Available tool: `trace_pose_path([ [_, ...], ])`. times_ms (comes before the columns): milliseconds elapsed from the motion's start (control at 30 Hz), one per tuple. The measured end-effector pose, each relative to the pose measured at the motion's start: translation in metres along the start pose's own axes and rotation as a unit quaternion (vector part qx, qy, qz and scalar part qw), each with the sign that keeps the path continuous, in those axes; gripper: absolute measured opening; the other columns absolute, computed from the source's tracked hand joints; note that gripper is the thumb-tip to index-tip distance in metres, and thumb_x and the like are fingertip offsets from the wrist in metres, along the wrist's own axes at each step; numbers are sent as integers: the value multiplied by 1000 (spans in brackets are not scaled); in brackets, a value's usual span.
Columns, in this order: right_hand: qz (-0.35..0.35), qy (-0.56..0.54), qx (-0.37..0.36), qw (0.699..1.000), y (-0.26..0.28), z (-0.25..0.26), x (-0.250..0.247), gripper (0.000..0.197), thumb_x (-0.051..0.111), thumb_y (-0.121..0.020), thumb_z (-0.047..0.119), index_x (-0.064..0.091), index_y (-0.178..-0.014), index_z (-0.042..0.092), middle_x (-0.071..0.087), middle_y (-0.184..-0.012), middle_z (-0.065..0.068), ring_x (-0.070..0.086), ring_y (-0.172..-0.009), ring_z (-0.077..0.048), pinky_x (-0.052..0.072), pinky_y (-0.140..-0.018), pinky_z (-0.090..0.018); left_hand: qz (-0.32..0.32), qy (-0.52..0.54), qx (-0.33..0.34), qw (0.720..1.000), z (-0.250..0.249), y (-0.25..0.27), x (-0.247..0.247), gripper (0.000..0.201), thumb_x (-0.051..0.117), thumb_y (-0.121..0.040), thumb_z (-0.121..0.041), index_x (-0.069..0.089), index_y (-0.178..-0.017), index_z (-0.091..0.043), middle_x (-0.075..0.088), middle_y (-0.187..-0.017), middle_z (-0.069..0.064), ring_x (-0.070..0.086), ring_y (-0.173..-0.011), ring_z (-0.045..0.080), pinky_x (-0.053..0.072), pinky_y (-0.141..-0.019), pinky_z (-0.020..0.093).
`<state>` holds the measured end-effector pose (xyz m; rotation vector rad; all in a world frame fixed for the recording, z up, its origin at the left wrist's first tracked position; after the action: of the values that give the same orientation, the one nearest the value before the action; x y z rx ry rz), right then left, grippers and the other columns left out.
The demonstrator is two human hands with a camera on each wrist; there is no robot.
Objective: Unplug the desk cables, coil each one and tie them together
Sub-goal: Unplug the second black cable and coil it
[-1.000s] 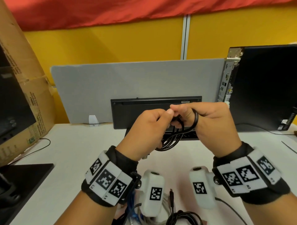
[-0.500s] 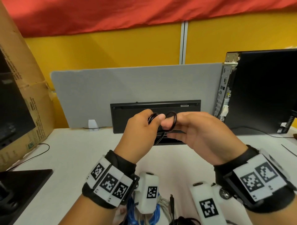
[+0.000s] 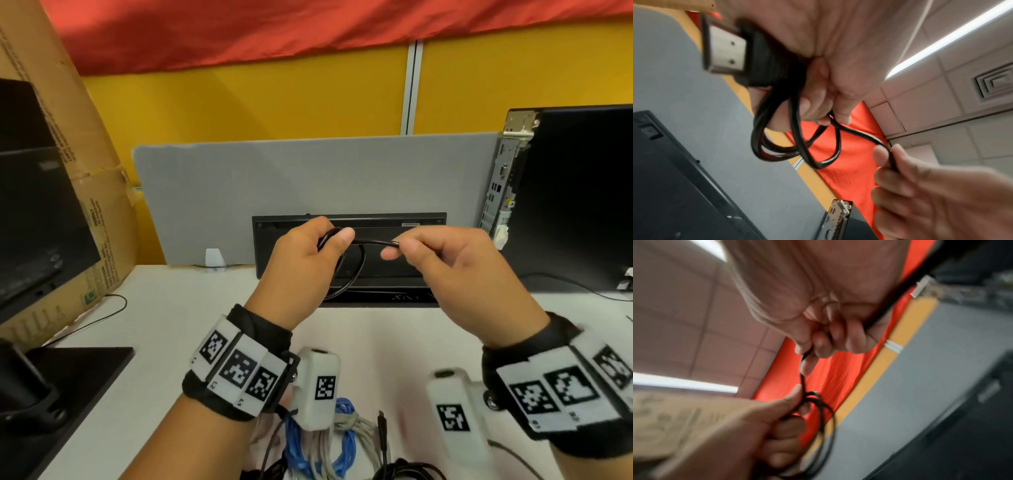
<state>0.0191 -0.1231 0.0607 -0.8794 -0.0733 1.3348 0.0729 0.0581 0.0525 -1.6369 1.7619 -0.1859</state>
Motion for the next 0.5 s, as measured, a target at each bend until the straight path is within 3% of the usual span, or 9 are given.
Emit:
trace_pose_path([
  [67, -43, 141, -103, 984, -3, -4, -4, 19, 59, -91, 7, 74, -86, 17, 60, -73, 13, 51, -76, -12, 38, -73, -24, 9, 14, -7, 1000, -1, 0, -1, 32, 52, -97, -34, 52, -71, -16, 38, -48, -11, 38, -45, 11, 37, -42, 20],
  [100, -68, 188, -137, 970, -3, -7, -5, 17, 61, -89, 3, 73, -85, 14, 63, -79, 7, 51, -83, -17, 37, -77, -24, 26, 49, -18, 998, -2, 0, 0, 33, 52, -97, -33, 51, -69, -15, 34, -47, -11, 34, -43, 11, 37, -42, 23],
  [200, -129, 276, -185, 934, -4, -17, -2, 16, 63, -84, -5, 73, -87, 7, 62, -85, -6, 48, -87, -24, 31, -76, -23, 90, 210, -71, 971, -6, 4, 6, 38, 51, -99, -27, 48, -62, -19, 27, -50, -6, 22, -41, 11, 29, -42, 23],
  [300, -143, 269, -219, 927, -3, -21, 3, 17, 63, -84, -8, 73, -93, 3, 62, -84, -8, 55, -80, -23, 44, -69, -29, 129, 338, -98, 927, -12, 8, 13, 34, 48, -101, -27, 44, -69, -14, 24, -47, -7, 18, -37, 7, 27, -40, 18],
  [367, -131, 221, -236, 937, -2, -20, 5, 15, 62, -88, -3, 73, -96, 4, 65, -83, -5, 57, -76, -15, 48, -70, -25, 138, 394, -104, 903, -14, 9, 15, 33, 46, -101, -28, 43, -71, -14, 23, -47, -8, 18, -36, 6, 27, -39, 17],
  [500, -130, 132, -213, 959, 0, -15, 10, 17, 61, -91, 3, 74, -98, 12, 67, -72, 4, 62, -66, -8, 52, -63, -27, 118, 441, -113, 882, -14, 9, 19, 34, 47, -100, -32, 43, -71, -15, 19, -48, -8, 15, -36, 5, 26, -39, 17],
])
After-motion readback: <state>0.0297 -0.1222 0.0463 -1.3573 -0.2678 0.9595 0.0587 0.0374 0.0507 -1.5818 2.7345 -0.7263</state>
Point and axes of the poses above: each hand's wrist, its own y-axis away from the middle knuckle, its own x-axis out of the palm, z = x × y, the point moved 2 cm from there along -y, towards the middle knuckle
